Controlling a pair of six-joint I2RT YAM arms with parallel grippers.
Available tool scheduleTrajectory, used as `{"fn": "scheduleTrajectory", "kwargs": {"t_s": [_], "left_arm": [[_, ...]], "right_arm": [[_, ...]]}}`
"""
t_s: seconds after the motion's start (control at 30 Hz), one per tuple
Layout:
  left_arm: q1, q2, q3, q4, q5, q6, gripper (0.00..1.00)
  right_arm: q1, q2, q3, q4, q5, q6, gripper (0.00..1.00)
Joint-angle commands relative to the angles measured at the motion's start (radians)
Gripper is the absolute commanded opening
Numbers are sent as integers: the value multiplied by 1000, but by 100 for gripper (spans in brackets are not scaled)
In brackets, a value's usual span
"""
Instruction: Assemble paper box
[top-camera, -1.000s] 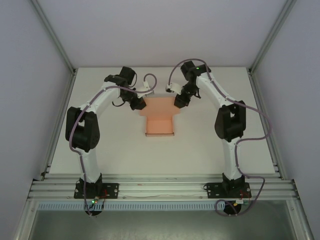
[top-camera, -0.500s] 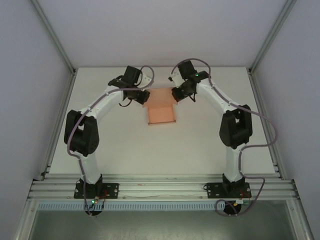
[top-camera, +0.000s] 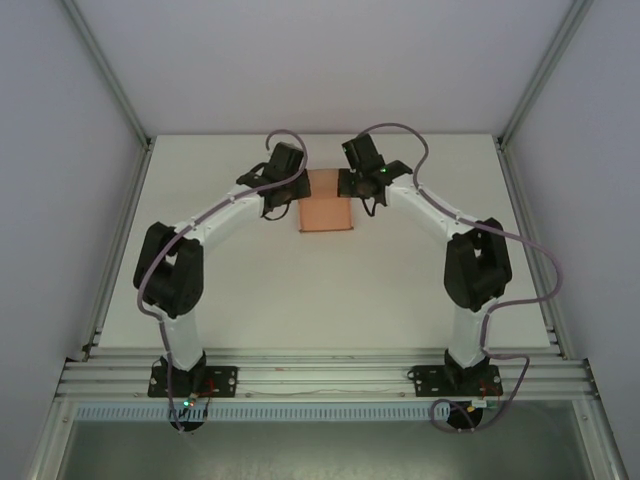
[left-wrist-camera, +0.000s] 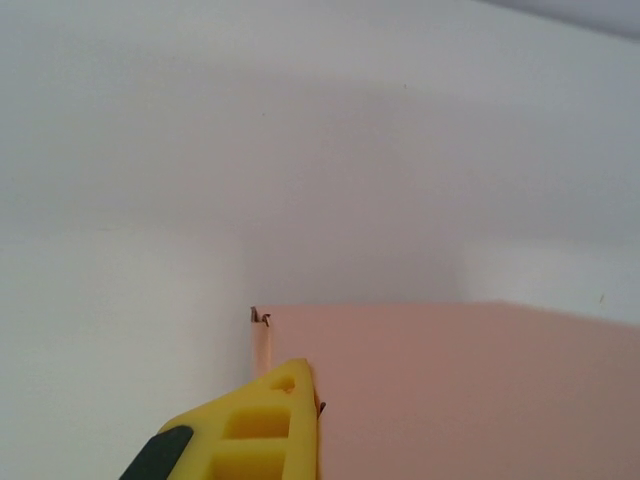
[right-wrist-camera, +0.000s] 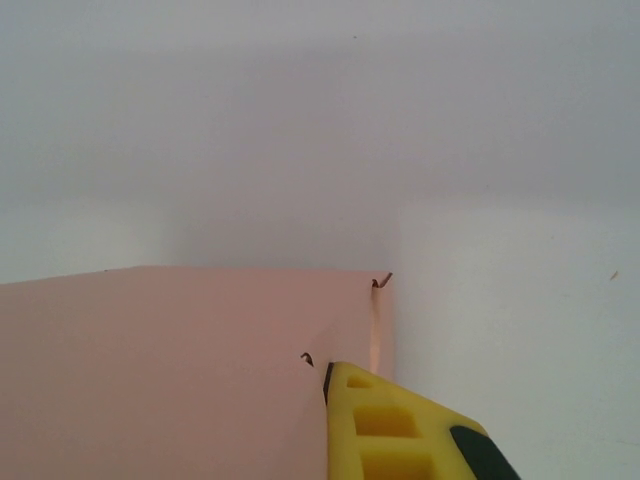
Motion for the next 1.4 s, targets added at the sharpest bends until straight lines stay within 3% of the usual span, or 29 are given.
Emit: {"fn": "scheduleTrajectory", "kwargs": {"t_s": [0.0, 0.23, 0.5, 0.67, 0.83, 1.03, 1.37], "left_arm": [[-4, 35, -16, 220, 26, -247, 0], [-23, 72, -29, 235, 10, -188, 0], [-67, 7, -212, 392, -37, -128, 0], [-87, -51, -305, 377, -108, -77, 0], [-109, -67, -359, 384, -100, -49, 0], [-121, -86, -344, 324, -119, -6, 0], [-122, -115, -281, 215, -135, 39, 0]], "right_arm": [[14, -12, -34, 77, -17, 137, 0], [23, -1, -73, 98, 11, 123, 0], [45, -28, -194, 135, 107, 83, 0], [47, -59, -316, 221, 108, 133, 0], [63, -79, -443, 345, 98, 166, 0], [67, -99, -410, 300, 104, 274, 0], [68, -46, -201, 119, 103, 295, 0]]}}
